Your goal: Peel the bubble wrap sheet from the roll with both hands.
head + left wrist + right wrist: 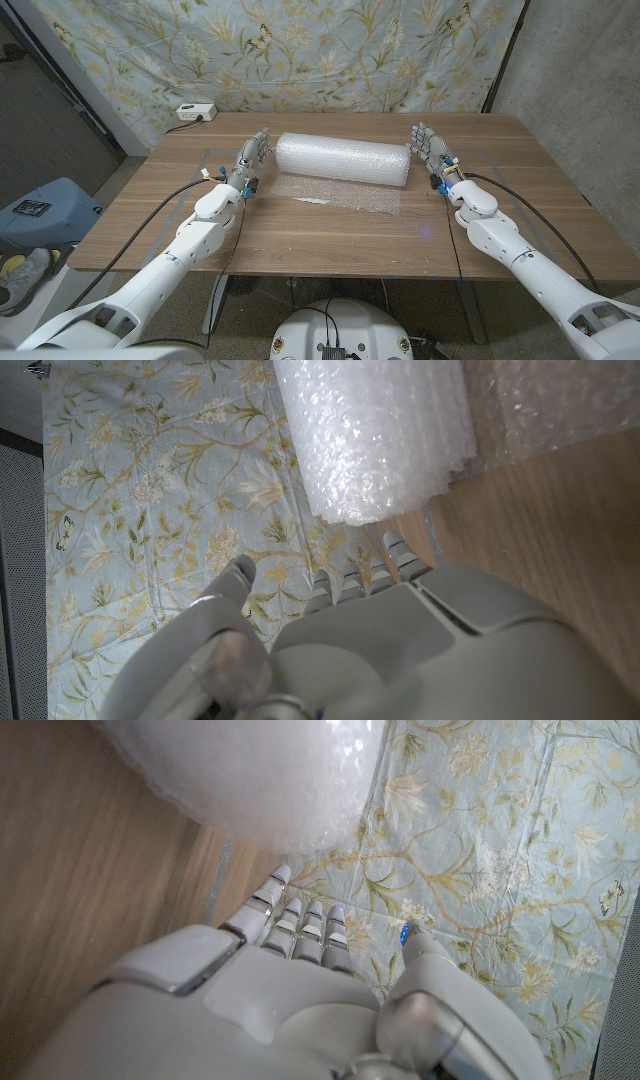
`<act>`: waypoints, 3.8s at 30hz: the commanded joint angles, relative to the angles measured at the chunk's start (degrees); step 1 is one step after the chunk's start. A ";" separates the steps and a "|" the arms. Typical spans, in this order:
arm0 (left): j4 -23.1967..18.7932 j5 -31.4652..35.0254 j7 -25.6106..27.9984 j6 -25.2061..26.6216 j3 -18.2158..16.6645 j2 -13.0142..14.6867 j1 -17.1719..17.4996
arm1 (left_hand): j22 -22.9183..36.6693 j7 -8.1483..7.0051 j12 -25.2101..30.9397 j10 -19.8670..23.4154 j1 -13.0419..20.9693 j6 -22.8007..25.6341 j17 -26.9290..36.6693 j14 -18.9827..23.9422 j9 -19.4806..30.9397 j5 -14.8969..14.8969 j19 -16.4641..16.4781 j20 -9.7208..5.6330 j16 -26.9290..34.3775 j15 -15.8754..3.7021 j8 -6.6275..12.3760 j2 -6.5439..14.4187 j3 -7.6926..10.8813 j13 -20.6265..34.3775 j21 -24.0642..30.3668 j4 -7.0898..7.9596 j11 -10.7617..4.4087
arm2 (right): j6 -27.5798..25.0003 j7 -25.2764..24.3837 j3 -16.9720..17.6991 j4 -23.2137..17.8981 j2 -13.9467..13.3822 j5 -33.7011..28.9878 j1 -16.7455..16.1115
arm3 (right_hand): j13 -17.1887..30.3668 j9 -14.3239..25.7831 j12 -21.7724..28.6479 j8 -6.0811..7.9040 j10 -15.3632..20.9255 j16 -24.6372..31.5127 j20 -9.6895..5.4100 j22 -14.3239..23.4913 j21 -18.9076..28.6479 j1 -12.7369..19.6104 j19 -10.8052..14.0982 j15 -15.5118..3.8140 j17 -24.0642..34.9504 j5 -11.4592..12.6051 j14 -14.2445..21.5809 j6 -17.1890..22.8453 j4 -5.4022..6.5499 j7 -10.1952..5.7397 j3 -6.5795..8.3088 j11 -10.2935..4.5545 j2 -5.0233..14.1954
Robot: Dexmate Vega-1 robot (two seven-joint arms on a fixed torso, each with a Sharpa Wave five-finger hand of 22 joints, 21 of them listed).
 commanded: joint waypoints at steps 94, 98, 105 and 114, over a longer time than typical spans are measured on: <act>-4.50 -3.15 -1.99 -1.05 -4.28 4.71 4.87 | 0.34 0.66 0.23 0.94 2.24 0.07 0.04 0.37 0.22 0.73 0.78 0.77 0.01 1.06 -0.06 0.33 0.58 0.04 -2.13 -3.36 1.08 | -45.67 13.75 -24.74 -32.55 -11.53 -45.50 24.41 | 0.30 0.21 -0.10 -0.42 -9.47 -0.45 7.20 0.09 -0.47 11.01 -10.23 9.26 -1.69 -0.36 -8.75 -9.16 -9.49 6.32 0.85 7.82 -4.43; -5.52 -3.12 -1.43 -1.18 -4.52 4.99 5.93 | 0.35 0.64 0.21 0.91 2.29 0.08 0.04 0.39 0.22 0.73 0.83 0.77 0.02 1.10 -0.06 0.33 0.56 0.04 -2.19 -3.46 1.18 | -47.34 16.12 -26.23 -33.24 -11.42 -46.98 25.84 | 0.32 0.22 -0.12 -0.36 -10.22 -0.51 8.29 0.10 -0.60 11.45 -11.34 10.15 -1.65 -0.23 -9.55 -9.79 -9.51 7.31 0.54 8.68 -5.48; -7.13 -3.17 -0.42 -1.38 -4.99 5.28 7.46 | 0.36 0.59 0.20 0.94 2.35 0.05 0.05 0.38 0.23 0.74 0.94 0.85 0.01 1.26 -0.07 0.34 0.52 0.04 -2.30 -3.62 1.39 | -49.75 20.12 -28.83 -33.77 -10.61 -49.00 28.43 | 0.37 0.30 -0.23 -0.53 -11.87 -0.62 8.96 0.12 -0.52 12.44 -12.73 11.60 -1.58 0.24 -11.16 -11.92 -9.48 9.02 0.08 10.19 -7.15; -9.15 -3.60 0.33 -1.13 -5.86 6.19 9.35 | 0.36 0.59 0.22 1.01 2.40 0.05 0.06 0.34 0.23 0.75 1.04 0.90 0.00 1.35 -0.07 0.37 0.47 0.04 -2.41 -3.76 1.34 | -52.33 24.84 -33.13 -33.57 -9.49 -53.85 32.00 | 0.66 0.48 -0.06 -0.58 -13.93 -0.54 9.48 0.17 -0.36 13.39 -14.40 12.30 -1.42 1.03 -13.12 -15.03 -9.17 11.30 -0.74 11.15 -9.22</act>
